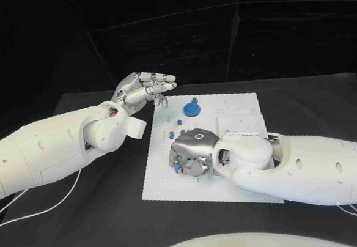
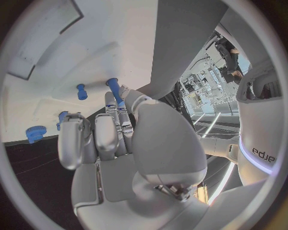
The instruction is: Assemble the parts on the task board
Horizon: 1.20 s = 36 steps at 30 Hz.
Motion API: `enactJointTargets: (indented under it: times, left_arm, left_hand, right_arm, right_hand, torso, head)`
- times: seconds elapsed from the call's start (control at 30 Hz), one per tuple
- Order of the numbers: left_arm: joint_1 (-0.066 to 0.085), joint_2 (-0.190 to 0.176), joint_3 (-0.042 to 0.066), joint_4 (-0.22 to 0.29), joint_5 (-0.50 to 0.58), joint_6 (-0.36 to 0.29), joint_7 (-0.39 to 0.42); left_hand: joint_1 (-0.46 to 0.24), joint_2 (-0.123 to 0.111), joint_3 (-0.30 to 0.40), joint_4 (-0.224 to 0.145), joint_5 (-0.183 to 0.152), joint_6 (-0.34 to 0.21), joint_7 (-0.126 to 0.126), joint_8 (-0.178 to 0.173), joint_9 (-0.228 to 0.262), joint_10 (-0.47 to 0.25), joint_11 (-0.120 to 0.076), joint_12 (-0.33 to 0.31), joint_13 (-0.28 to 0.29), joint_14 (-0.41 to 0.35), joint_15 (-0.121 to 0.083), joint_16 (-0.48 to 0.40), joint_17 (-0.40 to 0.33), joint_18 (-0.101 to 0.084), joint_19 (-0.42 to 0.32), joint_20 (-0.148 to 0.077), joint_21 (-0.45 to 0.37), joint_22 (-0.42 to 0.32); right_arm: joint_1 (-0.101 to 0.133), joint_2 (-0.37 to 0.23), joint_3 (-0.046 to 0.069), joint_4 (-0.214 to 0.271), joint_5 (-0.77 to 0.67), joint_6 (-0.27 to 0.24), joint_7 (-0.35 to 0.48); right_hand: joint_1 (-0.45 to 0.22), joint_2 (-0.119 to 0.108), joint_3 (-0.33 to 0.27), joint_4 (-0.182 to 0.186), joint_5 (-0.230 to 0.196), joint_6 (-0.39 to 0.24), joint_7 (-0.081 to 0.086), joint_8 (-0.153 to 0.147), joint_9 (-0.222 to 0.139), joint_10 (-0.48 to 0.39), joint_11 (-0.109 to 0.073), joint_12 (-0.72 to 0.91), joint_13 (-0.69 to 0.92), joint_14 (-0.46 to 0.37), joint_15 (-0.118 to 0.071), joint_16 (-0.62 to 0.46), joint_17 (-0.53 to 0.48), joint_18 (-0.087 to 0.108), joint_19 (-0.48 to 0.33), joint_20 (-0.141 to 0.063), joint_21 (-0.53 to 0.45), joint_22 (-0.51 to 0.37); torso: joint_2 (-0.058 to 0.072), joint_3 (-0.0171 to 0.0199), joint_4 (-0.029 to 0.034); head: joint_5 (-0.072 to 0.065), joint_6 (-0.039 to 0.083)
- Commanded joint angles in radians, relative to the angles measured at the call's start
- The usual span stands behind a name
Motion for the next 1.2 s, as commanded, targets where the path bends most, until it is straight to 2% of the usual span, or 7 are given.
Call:
enactJointTargets:
  times: [0.03, 0.3, 0.57, 0.73, 0.97, 1.07, 1.2]
  left_arm:
    - [0.002, 0.001, 0.001, 0.001, 0.004, 0.006, 0.004]
    - [0.003, 0.000, 0.001, 0.002, 0.004, 0.007, 0.002]
    - [0.003, 0.000, 0.001, 0.001, 0.004, 0.008, 0.001]
    - [0.003, -0.002, 0.001, -0.001, 0.004, 0.009, 0.001]
    - [0.003, -0.006, 0.001, -0.002, 0.004, 0.011, 0.003]
    - [0.003, -0.009, 0.001, -0.002, 0.004, 0.009, 0.003]
    - [0.003, -0.015, 0.001, 0.002, 0.004, 0.007, 0.004]
  left_hand:
    - [0.002, 0.002, -0.001, -0.004, -0.001, -0.003, 0.006, 0.004, -0.001, -0.002, 0.003, 0.007, -0.001, -0.009, -0.001, -0.006, -0.001, 0.006, -0.005, 0.001, -0.006, -0.001]
    - [0.002, 0.002, -0.001, -0.004, -0.001, -0.003, 0.006, 0.004, -0.001, -0.002, 0.003, 0.007, -0.001, -0.009, -0.001, -0.006, -0.001, 0.006, -0.005, 0.001, -0.006, -0.001]
    - [0.002, 0.002, -0.001, -0.004, -0.001, -0.003, 0.006, 0.004, -0.001, -0.002, 0.003, 0.007, -0.001, -0.009, -0.001, -0.006, -0.001, 0.006, -0.005, 0.001, -0.006, -0.001]
    - [0.001, 0.004, -0.002, -0.004, -0.002, -0.004, 0.006, 0.004, -0.002, -0.004, 0.003, 0.007, -0.001, -0.010, 0.000, -0.006, -0.003, 0.006, -0.005, 0.002, -0.006, -0.002]
    - [-0.003, 0.003, -0.004, -0.003, -0.004, -0.005, 0.007, 0.003, -0.002, -0.006, 0.004, 0.007, -0.001, -0.011, 0.001, -0.007, -0.005, 0.005, -0.006, 0.002, -0.006, -0.002]
    - [-0.003, 0.003, -0.004, -0.003, -0.004, -0.005, 0.007, 0.003, -0.002, -0.006, 0.004, 0.007, -0.001, -0.011, 0.001, -0.007, -0.005, 0.005, -0.006, 0.002, -0.006, -0.002]
    - [-0.003, 0.003, -0.004, -0.003, -0.004, -0.005, 0.007, 0.003, -0.002, -0.006, 0.004, 0.007, -0.001, -0.011, 0.001, -0.007, -0.005, 0.005, -0.006, 0.002, -0.006, -0.002]
  right_arm:
    - [0.002, 0.003, 0.001, 0.001, -0.010, -0.008, -0.002]
    - [0.002, -0.003, 0.000, 0.002, -0.027, -0.030, -0.011]
    - [0.001, -0.021, 0.000, 0.021, -0.029, -0.120, -0.011]
    - [0.000, -0.062, 0.000, 0.060, -0.016, -0.183, -0.002]
    - [0.003, -0.187, 0.001, 0.153, 0.024, -0.278, 0.023]
    - [0.015, -0.266, 0.003, 0.191, 0.134, -0.287, 0.028]
    - [0.033, -0.397, 0.005, 0.235, 0.419, -0.268, 0.007]
  right_hand:
    - [-0.012, 0.002, -0.001, 0.005, 0.003, -0.010, 0.000, -0.004, -0.001, -0.010, -0.001, -0.005, -0.001, 0.008, 0.009, 0.003, 0.002, 0.000, 0.000, 0.008, -0.004, 0.053]
    - [-0.020, -0.004, 0.000, 0.005, 0.003, -0.021, 0.004, -0.004, -0.001, -0.031, 0.005, -0.018, -0.002, 0.007, 0.014, 0.000, -0.004, 0.001, -0.003, 0.012, -0.009, 0.048]
    - [-0.075, -0.065, -0.119, 0.014, 0.064, -0.174, 0.014, -0.005, -0.003, -0.214, 0.029, -0.020, -0.002, -0.025, 0.033, -0.063, -0.117, 0.040, -0.094, 0.032, -0.147, -0.111]
    - [-0.015, -0.024, -0.345, 0.060, 0.073, -0.214, 0.013, -0.001, 0.001, -0.274, 0.032, 0.032, 0.001, -0.028, 0.032, -0.077, -0.133, 0.046, -0.101, 0.033, -0.183, -0.145]
    - [0.025, -0.012, -0.410, 0.124, 0.096, -0.195, 0.012, 0.008, 0.006, -0.246, 0.023, 0.093, 0.006, -0.024, 0.031, -0.091, -0.152, 0.049, -0.102, 0.032, -0.203, -0.166]
    - [0.024, 0.018, -0.404, 0.139, 0.115, -0.119, 0.010, 0.039, 0.018, -0.122, 0.011, 0.155, 0.022, -0.021, 0.023, -0.095, -0.154, 0.045, -0.087, 0.026, -0.187, -0.148]
    - [-0.036, 0.020, -0.442, 0.198, 0.123, -0.075, -0.012, 0.058, 0.021, 0.005, -0.017, 0.219, 0.051, -0.004, -0.001, -0.068, -0.099, 0.029, -0.046, 0.007, -0.122, -0.075]
  torso:
    - [0.000, 0.0002, -0.0002]
    - [0.000, 0.0005, -0.0011]
    - [0.001, 0.0022, -0.0003]
    - [-0.001, 0.0011, -0.0015]
    - [-0.003, 0.0004, -0.0033]
    - [-0.003, 0.0004, -0.0042]
    - [-0.009, -0.0040, -0.0097]
  head:
    - [0.001, -0.002]
    - [0.002, -0.002]
    - [0.000, 0.000]
    - [-0.002, 0.002]
    - [-0.015, 0.014]
    - [-0.028, 0.021]
    - [-0.052, 0.028]
